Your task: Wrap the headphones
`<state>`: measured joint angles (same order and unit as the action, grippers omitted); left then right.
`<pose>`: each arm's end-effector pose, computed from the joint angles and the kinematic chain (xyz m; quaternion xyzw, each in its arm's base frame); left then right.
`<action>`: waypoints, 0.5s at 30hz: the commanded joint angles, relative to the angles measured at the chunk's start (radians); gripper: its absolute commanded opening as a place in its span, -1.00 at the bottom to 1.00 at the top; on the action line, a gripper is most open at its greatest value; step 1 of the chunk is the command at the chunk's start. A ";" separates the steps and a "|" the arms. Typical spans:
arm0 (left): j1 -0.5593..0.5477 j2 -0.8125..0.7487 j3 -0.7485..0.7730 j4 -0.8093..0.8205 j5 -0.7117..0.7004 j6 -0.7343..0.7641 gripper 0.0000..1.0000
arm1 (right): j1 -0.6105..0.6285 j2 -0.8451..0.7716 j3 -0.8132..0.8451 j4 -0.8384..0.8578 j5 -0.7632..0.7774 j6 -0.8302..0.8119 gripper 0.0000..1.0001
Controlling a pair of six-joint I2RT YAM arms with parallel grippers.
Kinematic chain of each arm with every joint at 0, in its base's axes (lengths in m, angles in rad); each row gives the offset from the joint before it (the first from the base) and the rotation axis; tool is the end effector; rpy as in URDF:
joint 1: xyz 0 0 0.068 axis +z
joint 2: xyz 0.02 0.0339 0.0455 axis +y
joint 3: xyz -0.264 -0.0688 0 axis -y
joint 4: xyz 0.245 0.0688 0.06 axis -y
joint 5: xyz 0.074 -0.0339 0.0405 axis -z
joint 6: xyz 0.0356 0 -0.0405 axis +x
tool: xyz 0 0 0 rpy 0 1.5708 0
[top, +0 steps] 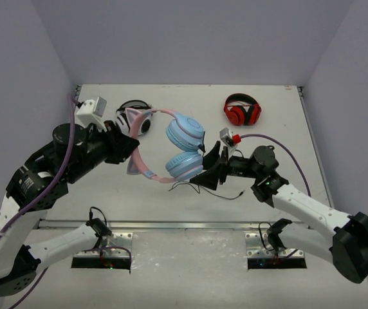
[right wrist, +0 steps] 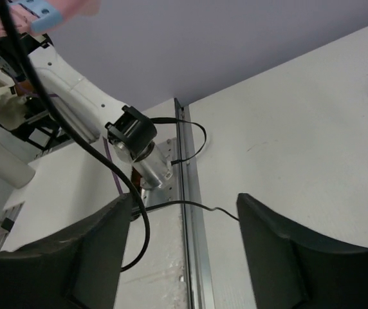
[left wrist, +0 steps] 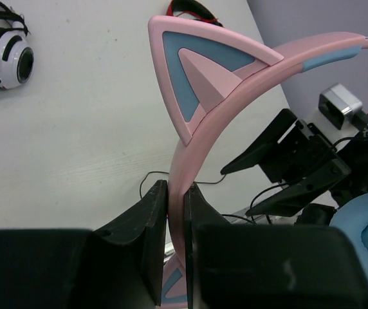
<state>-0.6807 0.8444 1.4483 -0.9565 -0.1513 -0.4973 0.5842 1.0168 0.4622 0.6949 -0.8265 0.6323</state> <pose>0.0925 -0.0680 0.4617 0.0318 0.8183 -0.2654 0.5088 0.1675 0.1422 0.2737 -0.2886 0.6077 0.6112 0.4169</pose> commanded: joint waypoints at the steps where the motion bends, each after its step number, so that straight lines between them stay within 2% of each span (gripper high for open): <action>1: -0.003 -0.028 0.006 0.173 -0.013 -0.079 -0.99 | 0.054 0.042 0.049 0.098 0.055 0.003 0.26; 3: -0.003 -0.021 0.006 0.176 -0.013 -0.083 -0.99 | 0.075 0.058 0.049 0.121 0.081 -0.002 -0.07; 4: -0.003 -0.013 0.007 0.170 -0.019 -0.081 -0.99 | 0.075 0.057 0.056 0.109 0.093 -0.020 -0.87; 5: -0.003 -0.011 0.011 0.164 -0.033 -0.080 -0.99 | 0.077 0.048 0.056 0.080 0.124 -0.034 -0.97; 6: -0.003 -0.010 0.018 0.153 -0.050 -0.076 -0.99 | 0.075 0.031 0.056 0.042 0.239 -0.060 -0.97; 8: -0.003 -0.010 0.027 0.104 -0.147 -0.075 -0.99 | 0.074 -0.032 0.053 -0.104 0.376 -0.147 -0.97; 9: -0.003 -0.011 0.035 0.076 -0.198 -0.076 -0.99 | 0.072 -0.053 0.058 -0.223 0.582 -0.211 -0.97; 11: -0.003 -0.027 0.037 0.026 -0.306 -0.073 -0.99 | 0.063 -0.099 0.061 -0.319 0.786 -0.269 -0.97; 12: -0.003 -0.036 0.034 0.012 -0.368 -0.070 -0.99 | 0.043 -0.110 0.064 -0.392 0.955 -0.307 -0.97; 15: -0.003 -0.062 0.029 -0.068 -0.497 -0.061 -0.99 | -0.075 -0.124 0.093 -0.535 1.104 -0.290 -0.97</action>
<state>-0.6807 0.8288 1.4406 -1.0241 -0.4530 -0.5312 0.6010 0.9073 0.4953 0.3630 -0.0845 0.4088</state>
